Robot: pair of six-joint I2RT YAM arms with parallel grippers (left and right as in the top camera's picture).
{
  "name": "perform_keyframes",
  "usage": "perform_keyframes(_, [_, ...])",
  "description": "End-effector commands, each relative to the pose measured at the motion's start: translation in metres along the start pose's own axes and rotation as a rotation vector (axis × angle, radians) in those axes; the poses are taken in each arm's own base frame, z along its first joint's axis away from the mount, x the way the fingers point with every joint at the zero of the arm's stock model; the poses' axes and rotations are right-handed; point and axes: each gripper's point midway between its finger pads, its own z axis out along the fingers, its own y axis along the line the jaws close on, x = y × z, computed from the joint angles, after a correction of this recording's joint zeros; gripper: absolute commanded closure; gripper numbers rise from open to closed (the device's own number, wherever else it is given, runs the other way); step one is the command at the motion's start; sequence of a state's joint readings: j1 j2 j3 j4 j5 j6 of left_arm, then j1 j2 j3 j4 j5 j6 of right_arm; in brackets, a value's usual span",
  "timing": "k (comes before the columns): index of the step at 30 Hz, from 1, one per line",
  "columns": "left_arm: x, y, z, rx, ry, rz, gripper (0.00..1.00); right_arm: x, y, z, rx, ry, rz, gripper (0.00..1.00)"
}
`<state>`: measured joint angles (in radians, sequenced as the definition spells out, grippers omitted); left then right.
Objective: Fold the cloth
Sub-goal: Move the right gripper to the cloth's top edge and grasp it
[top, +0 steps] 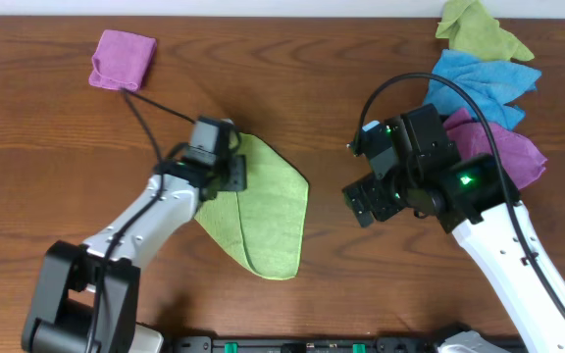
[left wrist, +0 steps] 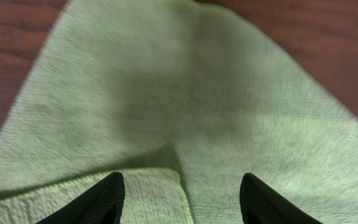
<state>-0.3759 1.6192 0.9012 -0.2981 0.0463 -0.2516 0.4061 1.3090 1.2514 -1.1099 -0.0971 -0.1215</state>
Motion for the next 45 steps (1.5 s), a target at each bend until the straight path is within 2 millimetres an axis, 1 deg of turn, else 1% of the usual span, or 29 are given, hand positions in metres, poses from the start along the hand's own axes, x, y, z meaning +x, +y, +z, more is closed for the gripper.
perform_keyframes(1, [-0.001,0.012,0.001,-0.14,-0.014,0.069,0.4,0.002,-0.001,0.002,-0.003,0.006,-0.008,0.05])
perform_keyframes(3, [0.007,0.017,0.005,-0.173,0.014,0.079,0.4,0.001,-0.001,0.002,-0.003,0.005,-0.008,0.05])
perform_keyframes(5, [0.016,0.021,0.011,-0.187,0.053,0.079,0.43,0.001,-0.001,0.002,-0.003,0.005,-0.008,0.05])
perform_keyframes(12, [0.013,0.021,0.014,-0.191,0.043,0.078,0.44,0.001,-0.001,0.002,-0.003,0.004,-0.008,0.05])
perform_keyframes(18, [0.014,0.02,0.023,-0.185,0.043,0.052,0.44,0.001,-0.001,0.002,-0.003,0.004,-0.008,0.05])
perform_keyframes(20, [0.015,0.02,0.024,-0.182,0.049,0.051,0.48,0.001,-0.001,0.002,-0.003,0.004,-0.008,0.05])
perform_keyframes(22, [0.016,0.02,0.024,-0.184,0.053,0.052,0.55,0.001,-0.001,0.002,-0.003,0.004,-0.008,0.05])
perform_keyframes(25, [0.02,0.021,0.023,-0.189,0.067,0.054,0.69,0.001,-0.001,0.002,-0.003,0.004,-0.008,0.04])
perform_keyframes(26, [0.021,0.022,0.023,-0.191,0.072,0.054,0.73,0.001,-0.001,0.002,-0.003,0.003,-0.008,0.05])
perform_keyframes(32, [0.023,0.022,0.023,-0.194,0.081,0.055,0.82,0.0,-0.001,0.002,-0.002,0.0,-0.008,0.05])
perform_keyframes(36, [0.023,0.023,0.023,-0.194,0.081,0.047,0.94,0.0,-0.001,0.002,-0.002,-0.002,-0.009,0.05])
perform_keyframes(39, [0.024,0.023,0.022,-0.198,0.085,0.031,0.94,-0.002,-0.001,0.002,-0.002,-0.006,-0.009,0.05])
perform_keyframes(41, [0.022,0.024,0.017,-0.208,0.098,0.031,0.94,-0.003,-0.002,0.002,-0.001,-0.011,-0.009,0.04])
perform_keyframes(42, [0.017,0.024,0.01,-0.222,0.104,0.033,0.95,-0.004,-0.002,0.002,-0.001,-0.014,-0.01,0.05])
perform_keyframes(45, [-0.015,0.022,-0.028,-0.26,0.072,0.027,0.94,-0.012,-0.001,0.005,-0.008,-0.039,0.005,0.01])
